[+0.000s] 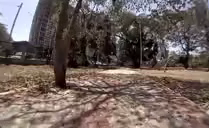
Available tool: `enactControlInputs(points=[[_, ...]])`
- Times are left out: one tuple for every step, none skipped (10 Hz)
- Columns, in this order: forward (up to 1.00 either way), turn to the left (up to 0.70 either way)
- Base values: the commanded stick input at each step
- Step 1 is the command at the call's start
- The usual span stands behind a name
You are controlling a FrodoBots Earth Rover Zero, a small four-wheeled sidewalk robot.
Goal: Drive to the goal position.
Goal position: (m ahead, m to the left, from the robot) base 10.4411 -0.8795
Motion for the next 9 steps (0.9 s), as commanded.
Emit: enactControlInputs(points=[[1.0, -0.28], [1.0, -0.27], [1.0, -0.27], [1.0, 0.0], [1.0, 0.0], [1.0, 0.0], [1.0, 0.0], [1.0, 0.0], [1.0, 0.0]])
